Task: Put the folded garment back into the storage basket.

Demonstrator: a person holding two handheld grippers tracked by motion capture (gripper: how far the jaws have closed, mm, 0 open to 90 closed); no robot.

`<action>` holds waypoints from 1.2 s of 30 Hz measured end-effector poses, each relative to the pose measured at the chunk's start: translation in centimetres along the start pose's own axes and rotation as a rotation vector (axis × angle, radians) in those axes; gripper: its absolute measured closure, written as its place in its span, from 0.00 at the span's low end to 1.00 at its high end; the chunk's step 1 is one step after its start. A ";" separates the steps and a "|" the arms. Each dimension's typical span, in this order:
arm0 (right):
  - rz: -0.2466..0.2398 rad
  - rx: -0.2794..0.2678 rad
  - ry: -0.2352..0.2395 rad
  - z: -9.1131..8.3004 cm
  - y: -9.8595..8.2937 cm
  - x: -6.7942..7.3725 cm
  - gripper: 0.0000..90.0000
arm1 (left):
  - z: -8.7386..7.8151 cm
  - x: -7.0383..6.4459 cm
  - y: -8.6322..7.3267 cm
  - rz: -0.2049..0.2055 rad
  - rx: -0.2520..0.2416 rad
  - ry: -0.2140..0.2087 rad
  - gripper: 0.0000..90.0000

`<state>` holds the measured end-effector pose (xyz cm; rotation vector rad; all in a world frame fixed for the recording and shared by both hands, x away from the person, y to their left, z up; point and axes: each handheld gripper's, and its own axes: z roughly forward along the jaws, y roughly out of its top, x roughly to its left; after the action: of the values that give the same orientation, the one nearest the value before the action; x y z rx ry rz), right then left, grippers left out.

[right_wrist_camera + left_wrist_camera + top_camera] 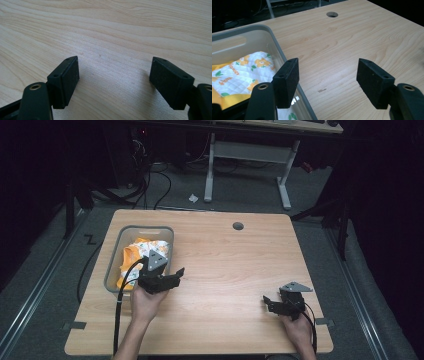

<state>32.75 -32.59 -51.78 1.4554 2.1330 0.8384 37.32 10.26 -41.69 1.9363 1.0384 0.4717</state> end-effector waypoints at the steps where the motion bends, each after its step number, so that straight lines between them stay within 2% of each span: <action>1: 0.000 0.000 0.000 0.0 0.0 0.0 0.27 | 0.1 -0.1 -0.1 -0.001 -0.001 -0.003 0.39; 8: 0.003 0.001 0.001 0.0 0.0 0.0 0.27 | 0.6 -1.0 -0.7 0.005 0.012 -0.028 0.39; 18: 0.001 0.000 0.000 0.0 0.0 0.0 0.27 | 1.7 -2.1 -1.6 -0.007 0.020 -0.060 0.39; 23: 0.003 0.001 0.000 0.0 0.0 0.0 0.27 | 2.3 -3.1 -2.1 -0.002 0.038 -0.092 0.39; 30: 0.002 0.001 0.000 0.0 0.0 0.0 0.27 | 3.5 -4.4 -3.2 0.011 0.062 -0.115 0.39; 32: 0.001 0.000 0.000 0.0 0.0 0.0 0.27 | 4.0 -5.0 -3.6 0.025 0.082 -0.125 0.39; 34: 0.002 0.001 0.001 0.0 0.0 0.0 0.27 | 4.5 -5.6 -3.9 0.059 0.112 -0.119 0.39; 36: 0.002 0.001 0.001 0.0 0.0 0.0 0.27 | 4.9 -6.1 -4.3 0.070 0.125 -0.128 0.39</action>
<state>32.74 -32.57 -51.77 1.4574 2.1330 0.8391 34.87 3.95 -47.57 2.0897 0.9398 0.3235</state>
